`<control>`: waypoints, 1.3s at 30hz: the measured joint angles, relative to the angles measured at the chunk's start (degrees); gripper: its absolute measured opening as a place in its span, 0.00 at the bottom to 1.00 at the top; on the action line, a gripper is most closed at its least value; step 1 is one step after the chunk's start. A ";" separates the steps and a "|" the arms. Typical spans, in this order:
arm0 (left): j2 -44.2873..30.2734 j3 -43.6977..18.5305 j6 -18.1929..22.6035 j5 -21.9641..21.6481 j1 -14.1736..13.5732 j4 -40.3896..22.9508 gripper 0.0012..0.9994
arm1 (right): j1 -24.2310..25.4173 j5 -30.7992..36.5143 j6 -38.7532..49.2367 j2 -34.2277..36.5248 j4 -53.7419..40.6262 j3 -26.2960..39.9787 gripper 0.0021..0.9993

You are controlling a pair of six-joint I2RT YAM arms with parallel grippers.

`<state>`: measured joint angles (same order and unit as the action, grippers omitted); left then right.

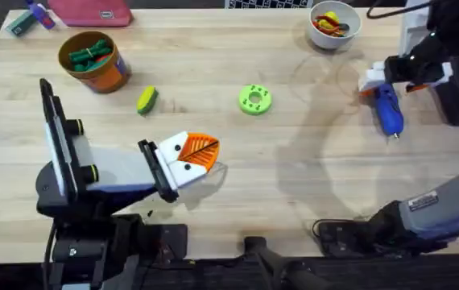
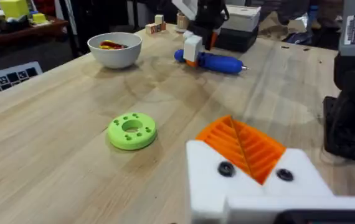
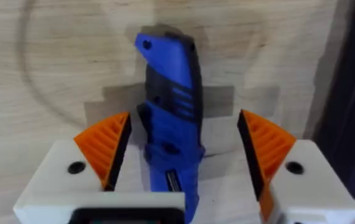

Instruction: Pick up the gripper from the table and insert it into the empty holder that is missing its gripper. Then pick up a screw, insert it into the mounting hole, and use the screwdriver to tighten it. Finally, clean up the table by picking up the vegetable and placing it into the bucket.

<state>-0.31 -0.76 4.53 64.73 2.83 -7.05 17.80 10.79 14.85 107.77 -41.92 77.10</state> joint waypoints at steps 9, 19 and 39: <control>-0.01 -0.01 -0.01 0.00 0.00 0.00 0.01 | -0.16 -1.81 1.86 3.10 1.77 0.96 0.33; -0.01 -0.02 0.01 0.00 0.00 0.01 0.01 | -0.11 -1.19 1.95 3.47 2.47 1.11 0.02; -0.01 -0.02 0.01 0.00 0.00 0.00 0.01 | -10.11 -18.26 -5.99 -25.08 5.79 9.84 0.02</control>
<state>-0.32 -0.78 4.54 64.73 2.83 -7.05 7.69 -7.47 8.86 82.70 -36.13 86.94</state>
